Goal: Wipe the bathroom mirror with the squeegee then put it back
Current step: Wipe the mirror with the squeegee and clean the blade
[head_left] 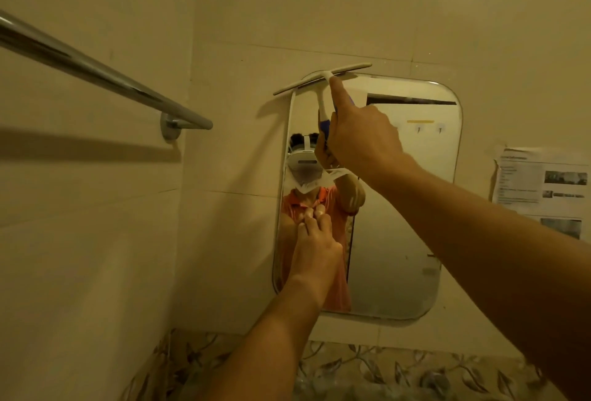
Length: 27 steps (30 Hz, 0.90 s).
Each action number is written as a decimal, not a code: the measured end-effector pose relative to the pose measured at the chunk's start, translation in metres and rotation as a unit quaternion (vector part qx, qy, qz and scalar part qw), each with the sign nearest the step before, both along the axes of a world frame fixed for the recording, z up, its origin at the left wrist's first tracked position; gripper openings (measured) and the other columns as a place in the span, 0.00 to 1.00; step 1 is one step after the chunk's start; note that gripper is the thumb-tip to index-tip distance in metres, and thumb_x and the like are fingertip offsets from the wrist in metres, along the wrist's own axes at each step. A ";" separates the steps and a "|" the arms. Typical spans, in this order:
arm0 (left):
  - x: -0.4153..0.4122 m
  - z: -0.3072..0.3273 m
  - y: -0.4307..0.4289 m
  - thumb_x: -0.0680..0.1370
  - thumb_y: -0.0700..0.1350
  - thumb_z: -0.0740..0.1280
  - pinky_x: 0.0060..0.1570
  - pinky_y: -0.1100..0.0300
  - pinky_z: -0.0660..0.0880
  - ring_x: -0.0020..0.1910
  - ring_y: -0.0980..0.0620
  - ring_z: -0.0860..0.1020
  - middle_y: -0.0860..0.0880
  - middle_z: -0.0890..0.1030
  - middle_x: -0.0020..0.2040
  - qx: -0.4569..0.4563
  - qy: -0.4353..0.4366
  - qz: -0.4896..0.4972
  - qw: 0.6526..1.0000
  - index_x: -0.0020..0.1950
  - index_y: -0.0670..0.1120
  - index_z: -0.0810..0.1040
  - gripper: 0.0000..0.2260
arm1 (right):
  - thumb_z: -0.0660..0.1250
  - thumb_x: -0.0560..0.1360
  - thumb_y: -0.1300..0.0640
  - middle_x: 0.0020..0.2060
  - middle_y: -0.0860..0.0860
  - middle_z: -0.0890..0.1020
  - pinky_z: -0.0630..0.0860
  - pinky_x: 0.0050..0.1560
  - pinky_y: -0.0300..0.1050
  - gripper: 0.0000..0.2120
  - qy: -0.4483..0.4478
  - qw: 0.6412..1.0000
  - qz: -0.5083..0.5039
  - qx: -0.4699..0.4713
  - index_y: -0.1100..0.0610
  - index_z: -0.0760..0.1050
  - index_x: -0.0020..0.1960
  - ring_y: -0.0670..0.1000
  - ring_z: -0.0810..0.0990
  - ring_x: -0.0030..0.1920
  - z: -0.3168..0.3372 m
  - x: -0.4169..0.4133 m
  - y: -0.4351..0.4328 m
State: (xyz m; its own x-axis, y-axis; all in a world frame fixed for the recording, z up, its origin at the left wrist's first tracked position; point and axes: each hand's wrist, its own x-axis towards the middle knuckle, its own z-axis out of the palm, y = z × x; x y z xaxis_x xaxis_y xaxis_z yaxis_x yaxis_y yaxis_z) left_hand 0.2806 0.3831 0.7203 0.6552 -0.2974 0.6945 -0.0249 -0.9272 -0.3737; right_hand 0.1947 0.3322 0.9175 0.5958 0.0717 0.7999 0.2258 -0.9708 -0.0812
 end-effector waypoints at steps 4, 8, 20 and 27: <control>-0.001 0.000 0.001 0.80 0.41 0.68 0.71 0.40 0.64 0.74 0.29 0.61 0.31 0.56 0.78 -0.016 -0.007 0.005 1.000 0.68 0.36 0.76 0.18 | 0.65 0.80 0.60 0.36 0.54 0.73 0.71 0.29 0.44 0.44 0.001 1.000 -0.017 -0.005 0.45 0.38 0.83 0.50 0.72 0.31 -0.018 0.006 0.006; 0.001 -0.001 0.001 0.75 0.44 0.74 0.63 0.43 0.73 0.66 0.31 0.71 0.32 0.72 0.68 -0.049 0.026 0.002 0.998 0.59 0.36 0.81 0.16 | 0.62 0.83 0.57 0.34 0.52 0.70 0.66 0.25 0.41 0.41 0.005 0.999 -0.025 -0.029 0.45 0.36 0.83 0.49 0.71 0.29 -0.050 0.004 0.001; -0.012 -0.006 0.005 0.79 0.39 0.69 0.70 0.45 0.69 0.74 0.38 0.66 0.40 0.62 0.78 -0.253 -0.045 -0.249 0.934 0.80 0.52 0.56 0.34 | 0.55 0.87 0.56 0.43 0.53 0.72 0.79 0.35 0.43 0.37 0.110 0.991 -0.052 -0.061 0.45 0.31 0.82 0.45 0.69 0.29 -0.150 -0.013 -0.014; 0.013 -0.010 -0.003 0.75 0.46 0.74 0.51 0.47 0.80 0.60 0.37 0.78 0.36 0.79 0.62 -0.156 -0.022 -0.094 0.983 0.68 0.36 0.77 0.25 | 0.57 0.86 0.52 0.42 0.50 0.77 0.81 0.35 0.41 0.37 0.041 0.998 0.032 -0.044 0.39 0.30 0.78 0.45 0.77 0.34 -0.120 -0.021 -0.032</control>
State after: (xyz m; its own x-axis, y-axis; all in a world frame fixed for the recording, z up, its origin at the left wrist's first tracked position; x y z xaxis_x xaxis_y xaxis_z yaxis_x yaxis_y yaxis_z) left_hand 0.2931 0.3805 0.7106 0.5761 -0.1777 0.7978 -0.1961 -0.9776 -0.0761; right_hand 0.1736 0.2998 0.7975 0.6509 0.1788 0.7378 0.2830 -0.9590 -0.0172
